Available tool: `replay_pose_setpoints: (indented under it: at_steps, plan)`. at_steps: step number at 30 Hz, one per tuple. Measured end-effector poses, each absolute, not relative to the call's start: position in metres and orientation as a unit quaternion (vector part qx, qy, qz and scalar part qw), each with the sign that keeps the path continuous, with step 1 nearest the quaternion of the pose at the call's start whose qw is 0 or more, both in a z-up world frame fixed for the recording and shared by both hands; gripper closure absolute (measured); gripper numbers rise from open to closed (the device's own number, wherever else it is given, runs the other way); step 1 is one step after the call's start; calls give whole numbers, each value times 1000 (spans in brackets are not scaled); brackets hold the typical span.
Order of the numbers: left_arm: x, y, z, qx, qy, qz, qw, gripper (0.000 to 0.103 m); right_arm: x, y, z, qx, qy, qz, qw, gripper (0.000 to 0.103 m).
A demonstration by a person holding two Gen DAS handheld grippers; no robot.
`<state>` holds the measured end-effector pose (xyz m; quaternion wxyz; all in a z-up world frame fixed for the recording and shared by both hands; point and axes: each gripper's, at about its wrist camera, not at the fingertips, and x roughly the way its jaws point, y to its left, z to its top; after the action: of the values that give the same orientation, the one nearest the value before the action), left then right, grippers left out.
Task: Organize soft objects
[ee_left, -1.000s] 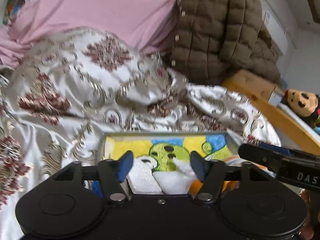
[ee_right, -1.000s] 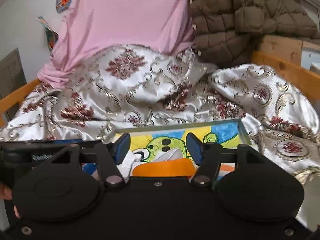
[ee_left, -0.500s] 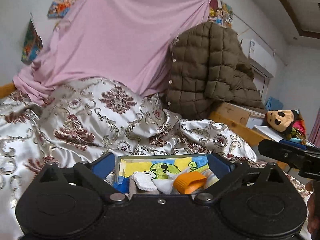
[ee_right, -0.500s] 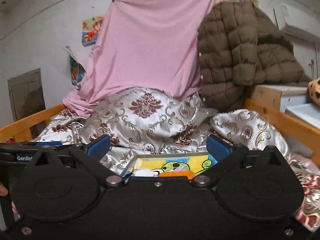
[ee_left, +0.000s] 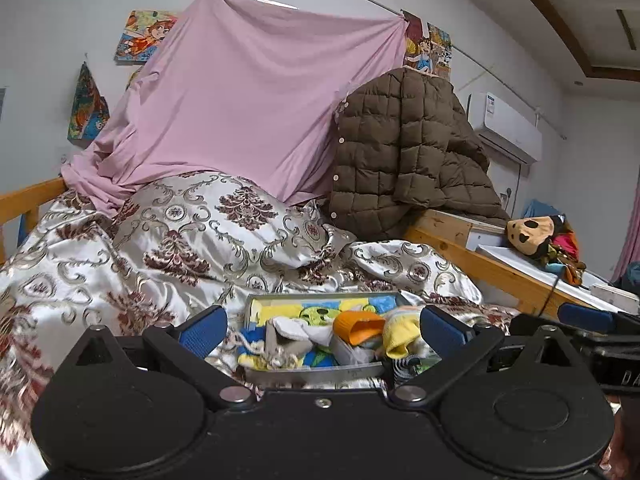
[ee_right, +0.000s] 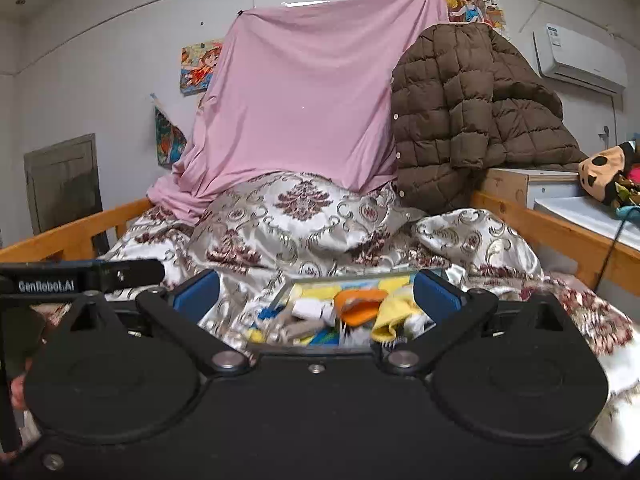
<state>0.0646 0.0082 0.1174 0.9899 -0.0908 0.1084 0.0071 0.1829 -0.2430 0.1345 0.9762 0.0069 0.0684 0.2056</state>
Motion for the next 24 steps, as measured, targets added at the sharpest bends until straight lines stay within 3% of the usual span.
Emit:
replay_pose_setpoints:
  at_steps: [12, 24]
  plan:
    - [7, -4, 80, -98, 148, 12, 984, 1, 124, -263, 108, 31, 114, 177, 977, 1]
    - [4, -9, 45, -95, 208, 22, 973, 1, 115, -263, 72, 32, 177, 141, 974, 1]
